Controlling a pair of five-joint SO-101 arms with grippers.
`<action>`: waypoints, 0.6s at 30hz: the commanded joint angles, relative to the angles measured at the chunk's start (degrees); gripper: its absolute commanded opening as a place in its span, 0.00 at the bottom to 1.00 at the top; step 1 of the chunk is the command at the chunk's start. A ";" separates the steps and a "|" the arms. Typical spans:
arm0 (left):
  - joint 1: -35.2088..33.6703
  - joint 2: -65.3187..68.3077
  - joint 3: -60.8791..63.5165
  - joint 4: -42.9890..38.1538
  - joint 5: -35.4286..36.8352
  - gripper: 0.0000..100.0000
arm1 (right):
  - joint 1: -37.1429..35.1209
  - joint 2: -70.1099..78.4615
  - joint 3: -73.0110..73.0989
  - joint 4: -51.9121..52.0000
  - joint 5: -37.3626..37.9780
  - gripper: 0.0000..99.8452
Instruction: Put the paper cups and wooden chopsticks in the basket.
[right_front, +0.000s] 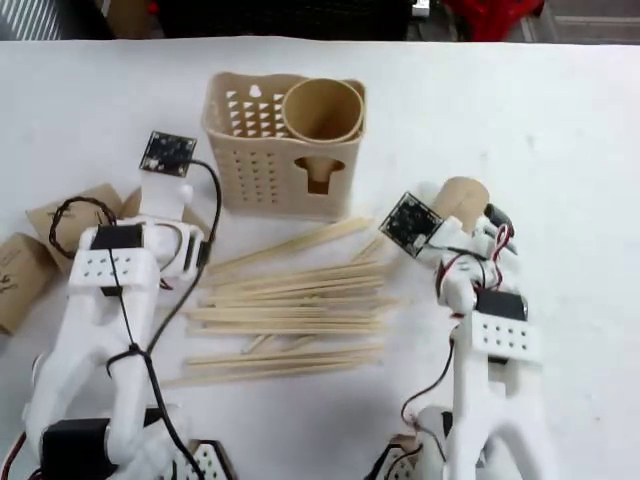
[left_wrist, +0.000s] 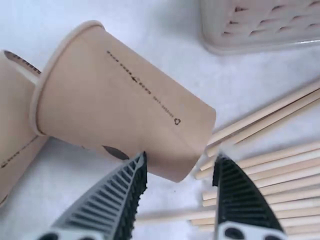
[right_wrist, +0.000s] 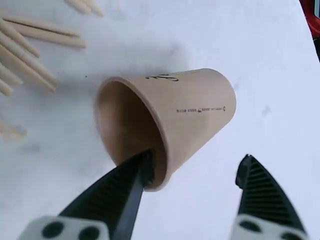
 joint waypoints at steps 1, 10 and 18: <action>-0.13 -1.80 0.09 -1.14 0.53 0.22 | 1.19 4.97 -0.70 -7.52 0.35 0.27; -0.04 -1.80 0.26 -1.14 0.53 0.22 | 2.15 14.81 -0.44 -22.73 0.18 0.26; -0.04 -1.80 0.26 -1.14 0.62 0.22 | 2.77 15.16 -0.44 -24.13 -4.22 0.02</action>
